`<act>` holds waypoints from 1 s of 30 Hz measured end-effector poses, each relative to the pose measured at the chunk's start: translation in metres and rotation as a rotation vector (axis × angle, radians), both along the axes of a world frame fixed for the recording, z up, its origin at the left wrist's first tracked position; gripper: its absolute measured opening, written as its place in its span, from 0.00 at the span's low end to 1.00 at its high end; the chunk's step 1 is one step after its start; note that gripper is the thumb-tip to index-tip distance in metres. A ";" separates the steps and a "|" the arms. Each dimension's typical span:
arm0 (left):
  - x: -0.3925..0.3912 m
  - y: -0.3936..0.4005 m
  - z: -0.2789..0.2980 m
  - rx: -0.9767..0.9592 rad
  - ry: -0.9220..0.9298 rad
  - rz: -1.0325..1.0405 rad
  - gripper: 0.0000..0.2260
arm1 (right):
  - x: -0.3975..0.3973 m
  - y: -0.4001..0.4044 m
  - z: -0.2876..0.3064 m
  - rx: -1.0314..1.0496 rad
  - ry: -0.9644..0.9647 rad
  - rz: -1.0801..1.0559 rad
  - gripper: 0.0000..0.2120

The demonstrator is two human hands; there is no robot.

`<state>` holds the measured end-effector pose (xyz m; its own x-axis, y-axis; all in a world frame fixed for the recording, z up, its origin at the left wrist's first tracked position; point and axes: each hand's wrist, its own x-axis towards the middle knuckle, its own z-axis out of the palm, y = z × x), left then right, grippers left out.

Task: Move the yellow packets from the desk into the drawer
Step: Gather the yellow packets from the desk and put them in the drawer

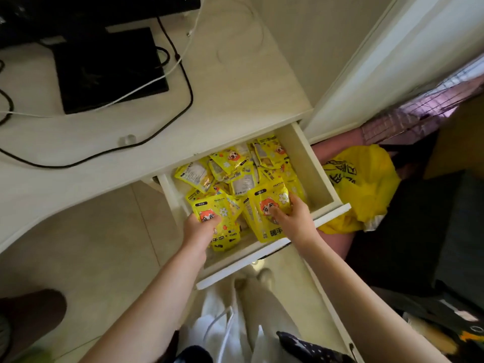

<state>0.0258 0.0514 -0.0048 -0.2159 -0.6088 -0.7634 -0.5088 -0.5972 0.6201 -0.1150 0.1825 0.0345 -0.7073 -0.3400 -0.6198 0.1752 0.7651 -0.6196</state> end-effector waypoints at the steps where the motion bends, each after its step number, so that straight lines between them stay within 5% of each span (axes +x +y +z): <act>1: -0.005 -0.001 -0.006 0.007 -0.011 0.017 0.11 | -0.009 -0.002 -0.010 0.017 -0.003 0.014 0.32; 4: -0.016 -0.001 -0.022 0.037 -0.077 0.048 0.09 | -0.031 -0.010 -0.034 0.062 -0.023 0.056 0.21; 12: -0.045 0.017 -0.054 0.095 -0.158 0.215 0.05 | -0.064 -0.030 -0.067 0.095 -0.148 0.187 0.28; 17: -0.058 0.039 -0.075 0.094 -0.195 0.290 0.12 | -0.083 -0.026 -0.085 0.131 -0.155 0.340 0.28; 21: -0.062 0.045 -0.084 0.053 -0.260 0.267 0.16 | -0.098 -0.018 -0.099 0.148 -0.169 0.346 0.28; 25: -0.060 0.044 -0.081 0.016 -0.351 0.200 0.16 | -0.110 -0.008 -0.108 0.167 -0.184 0.334 0.18; 30: -0.055 0.044 -0.073 -0.026 -0.424 0.070 0.07 | -0.120 -0.001 -0.106 0.221 -0.113 0.444 0.12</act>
<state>-0.0293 0.0958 -0.0778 0.1564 -0.6309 -0.7599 -0.6804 -0.6265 0.3801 -0.2348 0.1813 -0.0713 -0.4486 -0.4450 -0.7751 -0.1405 0.8916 -0.4305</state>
